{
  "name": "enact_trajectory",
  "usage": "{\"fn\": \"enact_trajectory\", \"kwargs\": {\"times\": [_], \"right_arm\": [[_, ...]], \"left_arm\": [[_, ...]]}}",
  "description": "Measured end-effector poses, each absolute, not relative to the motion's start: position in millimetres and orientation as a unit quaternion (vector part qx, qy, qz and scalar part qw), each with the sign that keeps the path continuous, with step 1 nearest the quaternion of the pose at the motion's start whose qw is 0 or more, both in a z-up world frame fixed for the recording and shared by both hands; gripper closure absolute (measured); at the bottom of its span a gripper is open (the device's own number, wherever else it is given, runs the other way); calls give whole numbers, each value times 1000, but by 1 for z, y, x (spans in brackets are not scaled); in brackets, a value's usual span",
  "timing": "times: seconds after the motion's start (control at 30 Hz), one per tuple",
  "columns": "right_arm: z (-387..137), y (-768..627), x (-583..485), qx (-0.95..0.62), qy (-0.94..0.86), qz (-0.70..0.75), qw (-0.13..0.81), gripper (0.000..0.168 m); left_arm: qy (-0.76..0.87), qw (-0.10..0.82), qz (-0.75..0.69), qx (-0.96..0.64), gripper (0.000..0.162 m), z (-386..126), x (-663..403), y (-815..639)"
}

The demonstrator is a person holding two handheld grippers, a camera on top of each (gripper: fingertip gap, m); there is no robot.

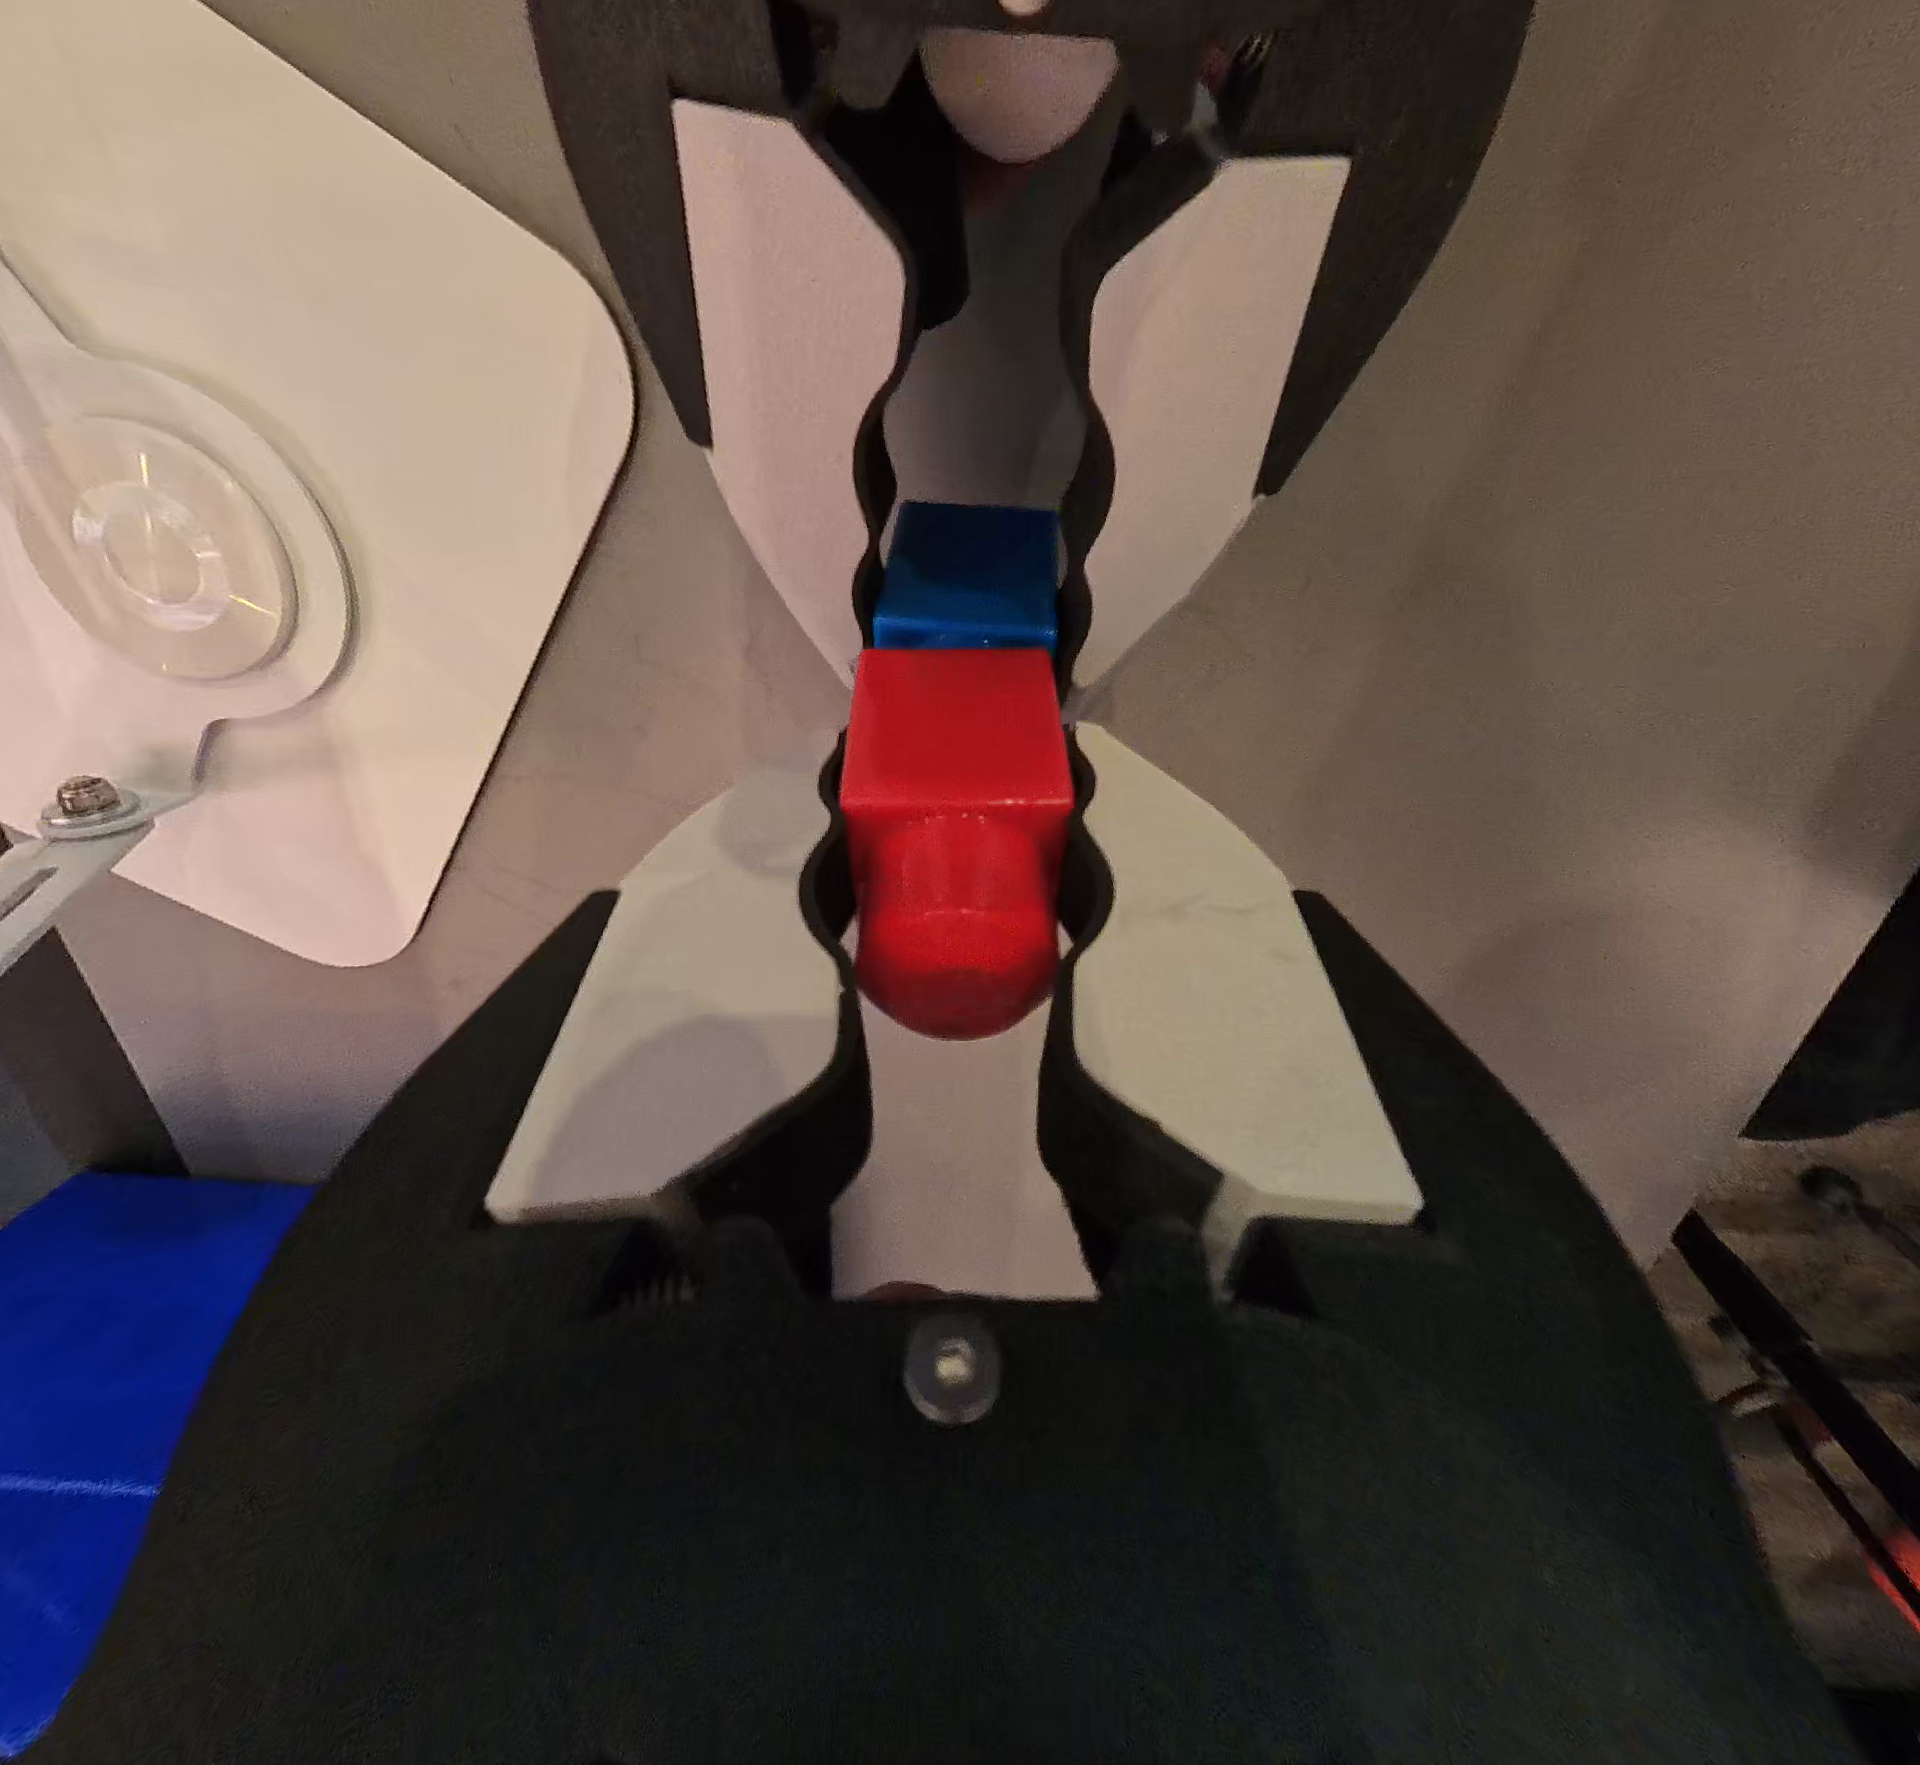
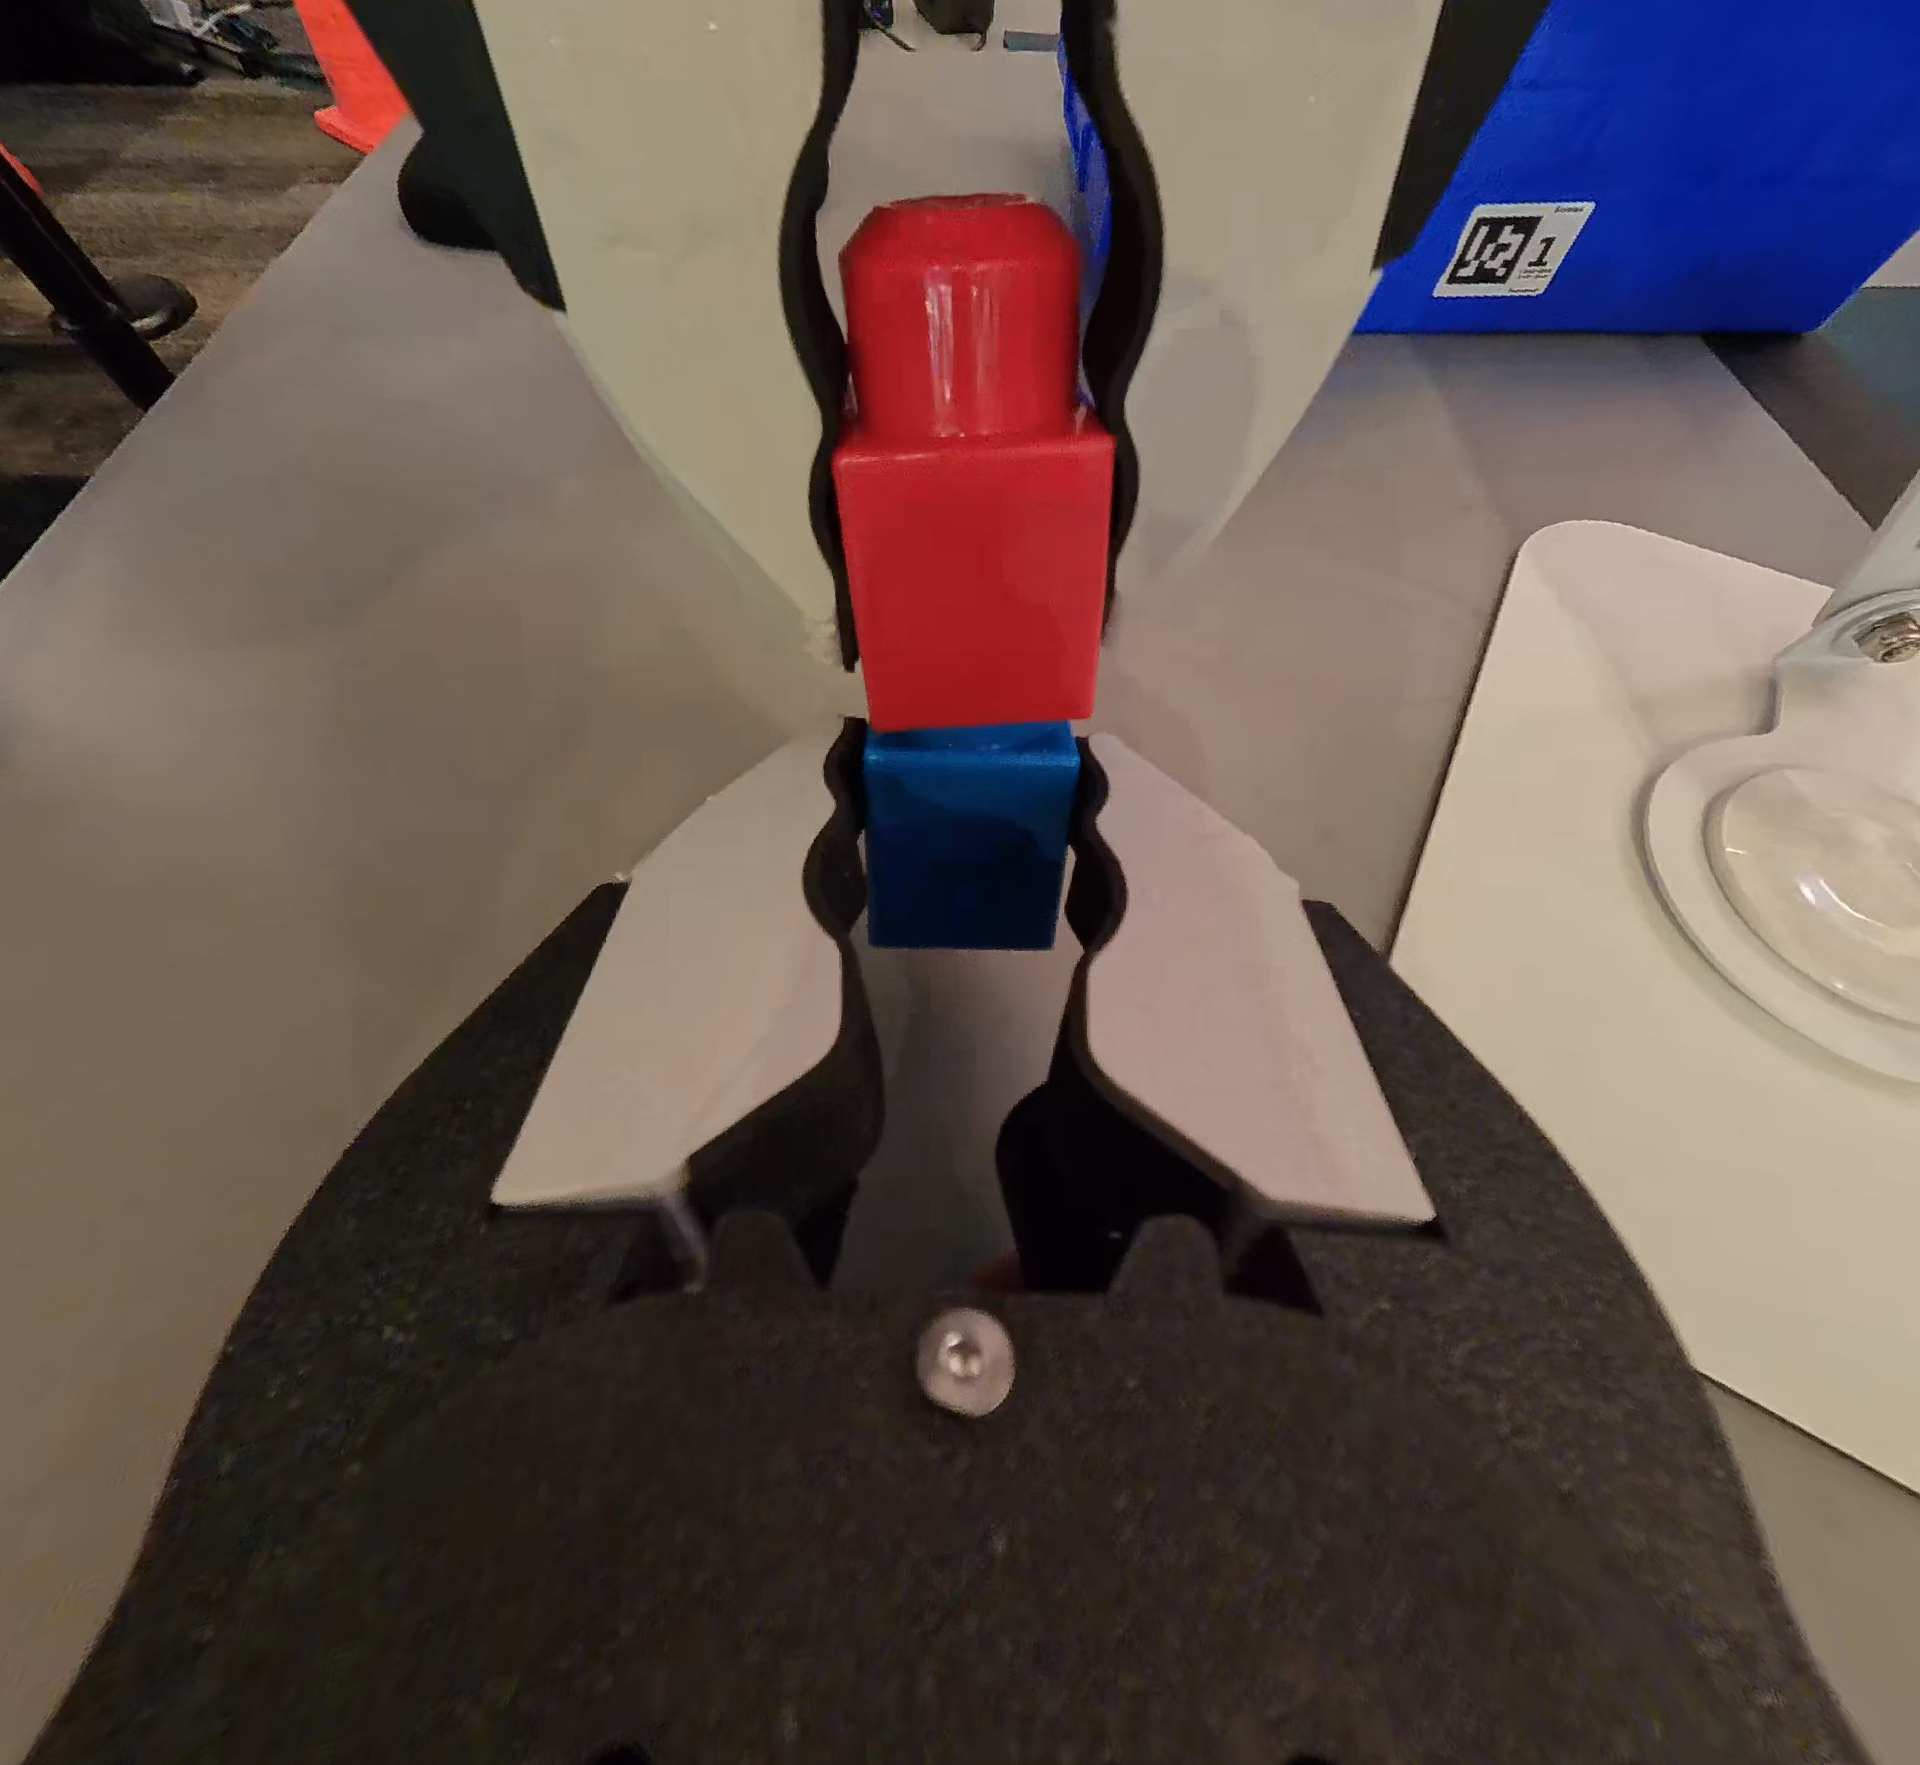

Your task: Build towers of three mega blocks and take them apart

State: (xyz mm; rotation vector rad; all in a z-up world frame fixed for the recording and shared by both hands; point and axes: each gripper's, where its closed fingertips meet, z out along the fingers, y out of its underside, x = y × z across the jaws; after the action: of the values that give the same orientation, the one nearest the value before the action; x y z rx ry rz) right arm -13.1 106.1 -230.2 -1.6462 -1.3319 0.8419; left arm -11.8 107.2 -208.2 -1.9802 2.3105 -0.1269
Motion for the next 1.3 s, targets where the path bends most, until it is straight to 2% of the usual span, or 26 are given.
{"fn": "enact_trajectory", "kwargs": {"times": [0.4, 1.3], "right_arm": [[-221, 102, -10, -636, -527, 365, 430, 133], [-219, 104, -8, -626, -533, 346, 452, 134]], "left_arm": [[781, 101, -96, -609, 127, -206, -8, 104], [752, 106, -155, -632, 126, -208, -1, 102]]}}
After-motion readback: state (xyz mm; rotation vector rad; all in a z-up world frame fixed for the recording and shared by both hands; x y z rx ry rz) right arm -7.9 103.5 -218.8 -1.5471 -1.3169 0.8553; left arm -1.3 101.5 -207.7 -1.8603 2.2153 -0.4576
